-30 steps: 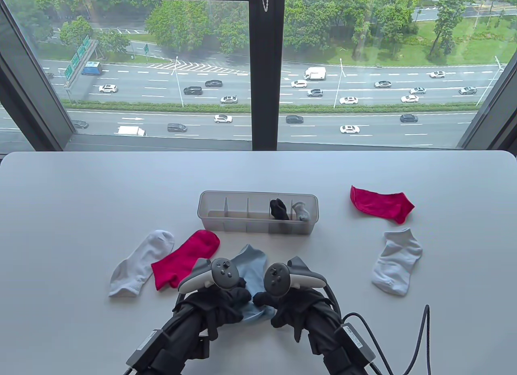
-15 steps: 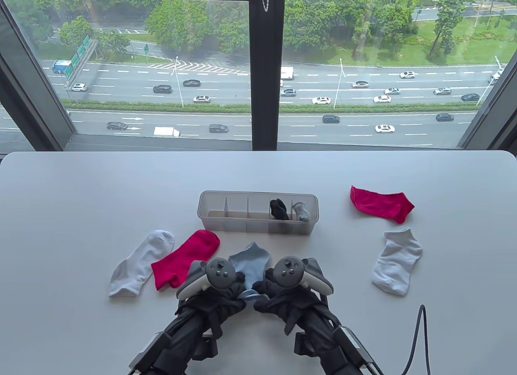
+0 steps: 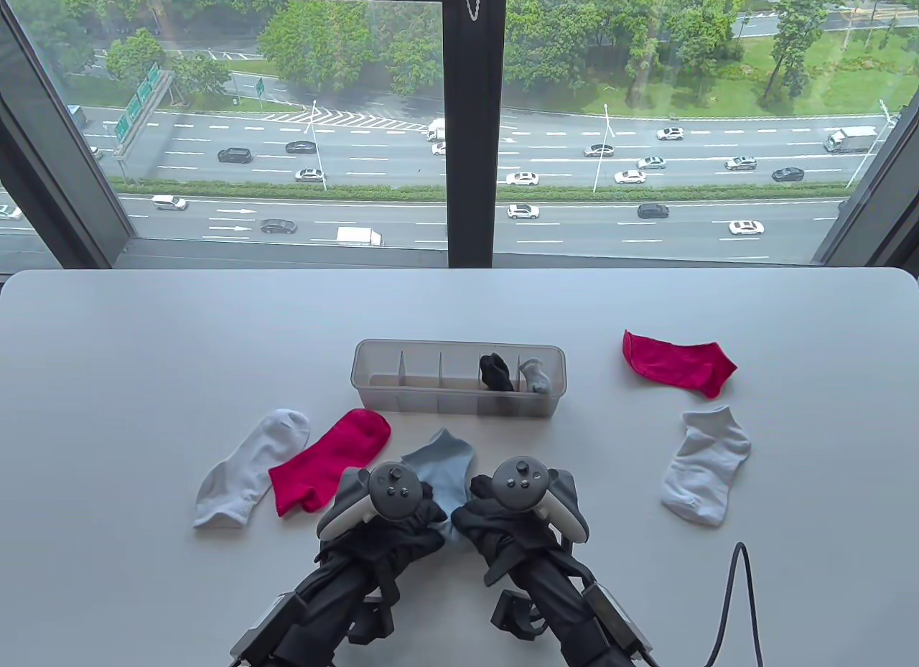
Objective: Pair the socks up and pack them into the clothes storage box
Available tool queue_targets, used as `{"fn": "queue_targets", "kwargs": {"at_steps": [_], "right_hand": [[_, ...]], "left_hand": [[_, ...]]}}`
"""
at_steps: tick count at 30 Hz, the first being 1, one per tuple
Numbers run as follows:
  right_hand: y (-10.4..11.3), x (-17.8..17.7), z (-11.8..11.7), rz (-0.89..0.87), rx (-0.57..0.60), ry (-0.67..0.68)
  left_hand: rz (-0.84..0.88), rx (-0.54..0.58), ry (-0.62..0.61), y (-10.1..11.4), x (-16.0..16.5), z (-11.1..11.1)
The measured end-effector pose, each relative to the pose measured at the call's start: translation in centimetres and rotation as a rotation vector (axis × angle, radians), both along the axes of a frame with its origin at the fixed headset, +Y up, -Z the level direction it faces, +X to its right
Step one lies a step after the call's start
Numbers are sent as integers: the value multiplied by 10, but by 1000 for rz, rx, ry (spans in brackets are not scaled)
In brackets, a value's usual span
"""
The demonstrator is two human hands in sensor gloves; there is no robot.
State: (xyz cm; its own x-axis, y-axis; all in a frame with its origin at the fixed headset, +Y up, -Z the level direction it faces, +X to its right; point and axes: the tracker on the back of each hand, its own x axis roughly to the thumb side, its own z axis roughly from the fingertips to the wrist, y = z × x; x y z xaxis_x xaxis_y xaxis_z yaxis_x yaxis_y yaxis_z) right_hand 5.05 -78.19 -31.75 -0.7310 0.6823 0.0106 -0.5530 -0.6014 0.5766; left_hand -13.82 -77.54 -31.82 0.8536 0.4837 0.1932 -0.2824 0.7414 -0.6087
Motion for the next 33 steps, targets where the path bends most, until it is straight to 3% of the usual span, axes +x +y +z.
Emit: {"fn": "queue_targets", "kwargs": {"at_steps": [3,4,6,11,15,17,20,27,31,33], "right_hand": [[-2,3,-1,-21,-51,176],[-3,4,0,11,-58,179],[-4,2,1,26,5,142],[-4,-3,0,37,-32,124],[-4,-1,0,-31,-41,43],[-1,0,1,13,14,77],[-3,3,-1,1,-53,163],[-4,-1,-1,-28,-52,66],[-4,1,-1,-77,-62,14],[-2,3,-1,-86,-29,40]], "left_hand": [[17,-55,5,-4,-6,-1],[43,-79,8,-5,-8,-2],[68,-101,12,-6,-9,-2],[15,-87,-23,-6,0,2],[14,30,20,1,2,2],[25,-9,17,0,0,1],[53,-30,17,-2,-4,1],[46,-89,-23,-6,-1,3],[2,-7,-3,-3,3,3],[17,-27,0,-3,2,2]]}}
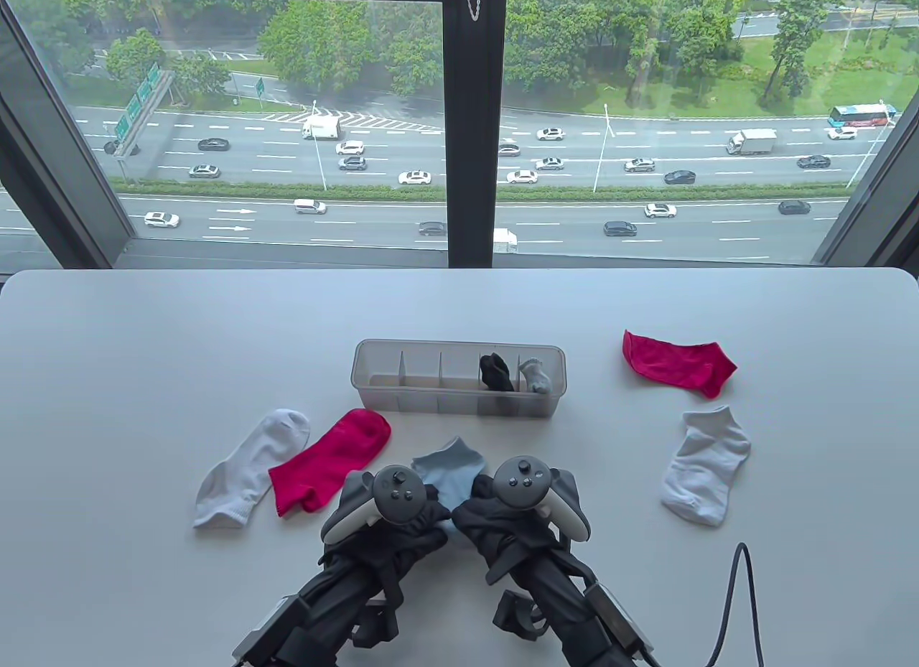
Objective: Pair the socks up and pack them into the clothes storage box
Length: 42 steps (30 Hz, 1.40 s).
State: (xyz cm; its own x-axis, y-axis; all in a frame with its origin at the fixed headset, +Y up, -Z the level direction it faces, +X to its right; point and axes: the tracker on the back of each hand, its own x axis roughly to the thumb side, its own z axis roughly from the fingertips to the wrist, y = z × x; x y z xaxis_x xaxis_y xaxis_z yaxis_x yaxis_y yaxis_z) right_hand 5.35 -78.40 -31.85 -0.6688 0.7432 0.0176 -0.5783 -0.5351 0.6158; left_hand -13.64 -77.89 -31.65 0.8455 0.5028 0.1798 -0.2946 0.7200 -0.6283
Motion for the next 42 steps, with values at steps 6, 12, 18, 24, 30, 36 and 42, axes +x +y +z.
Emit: {"fn": "queue_targets", "kwargs": {"at_steps": [6,12,18,24,30,36,42], "right_hand": [[-2,0,1,10,-3,61],[-1,0,-2,-51,-77,57],[-1,1,0,-45,-37,12],[-1,2,-1,-78,-75,41],[0,3,-2,-102,-87,13],[1,1,-1,-100,-64,44],[2,2,-2,-152,-79,-2]], "left_hand": [[32,-51,-14,-2,-2,0],[-9,19,7,3,1,0],[14,46,-5,5,3,2],[-33,35,-24,2,7,3],[4,117,3,12,6,4],[-14,68,-18,8,6,4],[-46,173,29,16,7,7]]}}
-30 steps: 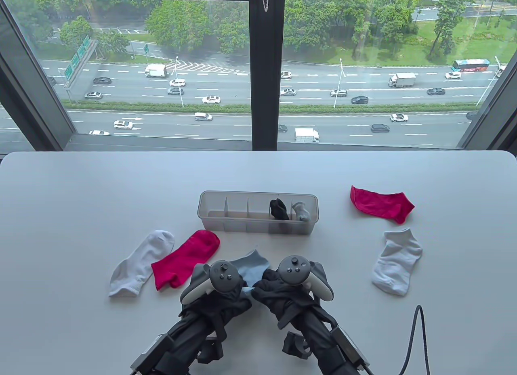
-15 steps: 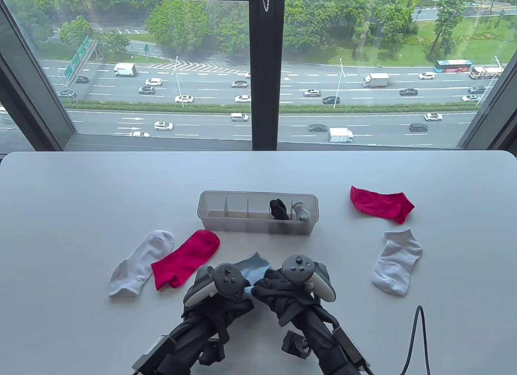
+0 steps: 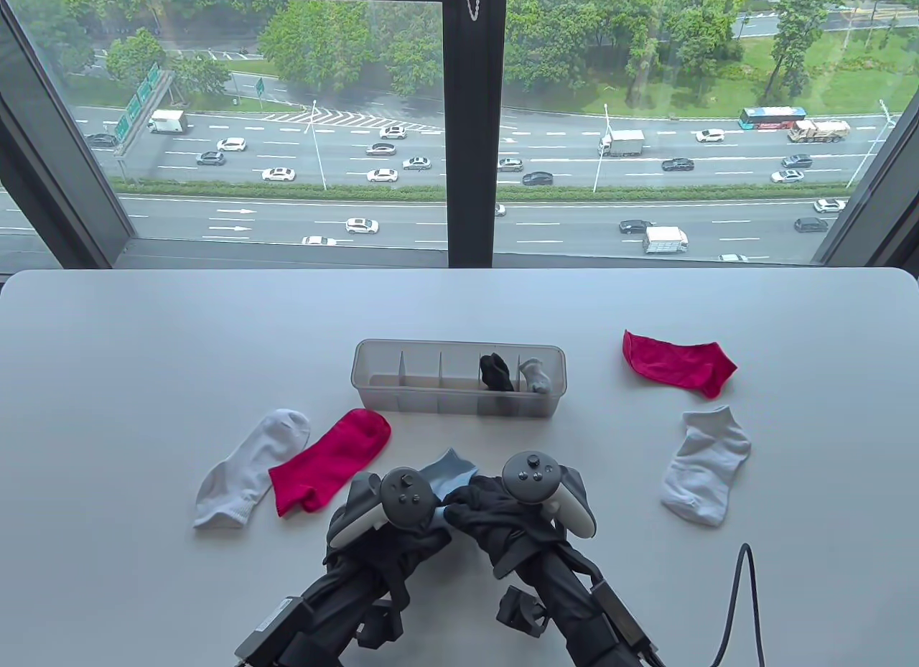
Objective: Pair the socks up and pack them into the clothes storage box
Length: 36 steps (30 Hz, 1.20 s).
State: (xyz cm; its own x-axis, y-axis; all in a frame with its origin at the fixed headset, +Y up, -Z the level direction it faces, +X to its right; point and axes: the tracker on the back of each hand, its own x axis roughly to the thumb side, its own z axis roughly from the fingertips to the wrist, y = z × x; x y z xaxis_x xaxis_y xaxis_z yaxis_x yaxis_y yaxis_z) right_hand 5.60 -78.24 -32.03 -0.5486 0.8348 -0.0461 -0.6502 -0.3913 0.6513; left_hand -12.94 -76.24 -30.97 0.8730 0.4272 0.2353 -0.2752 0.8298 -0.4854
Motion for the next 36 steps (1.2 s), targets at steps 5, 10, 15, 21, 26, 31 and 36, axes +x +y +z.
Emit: {"fn": "queue_targets", "kwargs": {"at_steps": [5,10,15,21,26,31,36], "right_hand": [[3,1,0,-40,8,-43],[9,0,0,-54,58,-29],[11,4,-2,-61,68,-53],[18,1,-1,-45,107,28],[22,0,0,-23,150,-2],[19,2,-1,-74,86,-68],[27,2,-2,14,188,-7]], "left_hand": [[32,93,-33,11,-1,-1],[25,50,-51,10,-2,0],[24,163,-28,21,1,3],[40,122,-53,23,-2,1],[-50,93,-58,22,2,2],[12,282,-44,34,1,5],[-29,205,-77,31,0,4]]}}
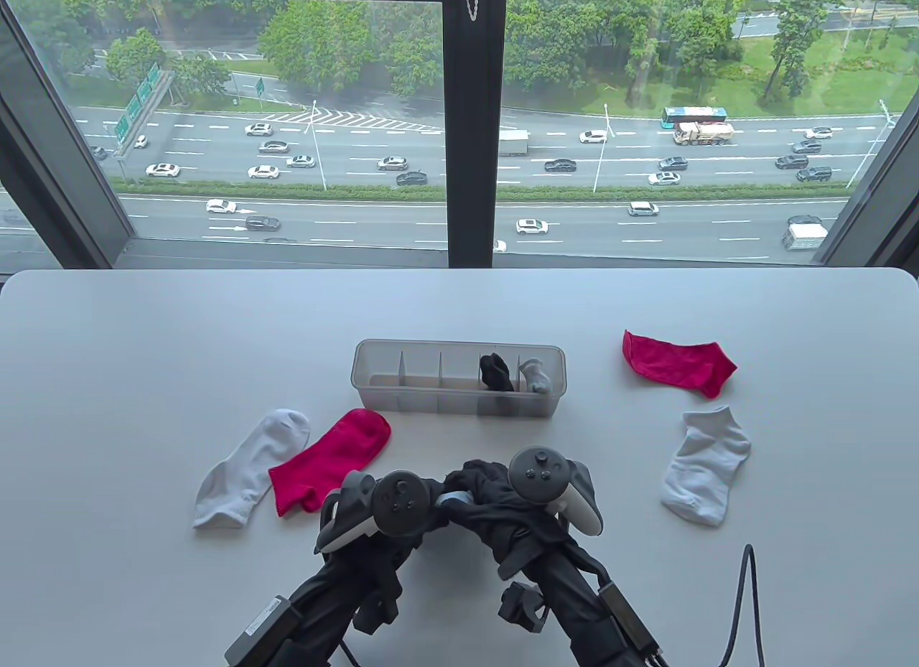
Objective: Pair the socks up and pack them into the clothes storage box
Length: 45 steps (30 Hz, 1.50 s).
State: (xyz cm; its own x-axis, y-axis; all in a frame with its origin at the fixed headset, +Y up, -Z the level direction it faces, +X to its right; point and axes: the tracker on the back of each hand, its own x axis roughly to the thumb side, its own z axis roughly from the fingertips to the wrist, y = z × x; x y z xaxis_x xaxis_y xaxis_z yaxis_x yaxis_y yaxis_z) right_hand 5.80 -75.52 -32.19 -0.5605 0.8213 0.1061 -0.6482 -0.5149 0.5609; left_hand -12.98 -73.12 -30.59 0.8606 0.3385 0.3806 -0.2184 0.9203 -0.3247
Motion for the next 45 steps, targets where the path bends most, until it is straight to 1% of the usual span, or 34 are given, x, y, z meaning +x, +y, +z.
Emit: {"fn": "queue_targets", "kwargs": {"at_steps": [1,4,6,8,10,12,13,14,16,17,18,20,22,24,26,27,28,31,33,35,38,39,41,42,43,45], "right_hand": [[1,0,0,2,1,-12],[3,0,1,16,32,-28],[1,1,3,-16,18,-53],[-2,-1,3,-125,-65,-64],[-3,-5,5,-119,-93,-44],[0,-7,5,-60,-26,-18],[4,-8,5,-32,24,16],[8,-7,6,-16,61,16],[12,-7,7,-55,92,-42],[12,-6,7,-86,104,-91],[12,-4,5,-113,102,-109],[10,-1,4,-105,94,-117],[10,2,4,-110,101,-130],[10,3,4,-128,101,-113],[11,2,5,-122,102,-43],[13,1,5,-106,125,-56],[14,1,5,-86,155,-98],[16,1,6,-54,194,-137],[15,2,7,-76,201,-193],[16,2,8,-121,196,-205],[15,-1,10,-135,176,-181],[14,-3,10,-140,159,-175],[14,-6,9,-172,122,-120],[15,-7,9,-178,113,-96],[16,-7,9,-164,139,-86],[20,-5,7,-100,194,-98]], "left_hand": [[-3,-16,-10,-1,1,0],[-22,0,6,-1,2,1],[-33,23,17,2,3,2],[-110,-18,34,2,5,2],[-119,27,50,3,6,1],[-139,25,26,1,4,1],[-119,34,22,0,2,1],[-92,24,22,1,0,-1],[-68,10,36,3,-3,-2],[-39,34,48,5,-5,-2],[-23,63,60,7,-6,-1],[-4,114,80,12,-8,0],[63,164,48,15,-7,2],[51,150,25,16,-5,2],[69,127,13,15,-6,0],[62,95,3,13,-6,-1],[56,83,3,12,-7,0],[16,91,22,11,-4,2],[1,148,25,12,0,5],[-17,157,16,11,3,7],[-52,181,67,9,3,6],[-46,191,82,10,2,5],[0,217,101,12,-2,4],[8,192,96,13,-3,2],[13,149,84,13,-5,1],[25,153,94,12,-8,1]]}}
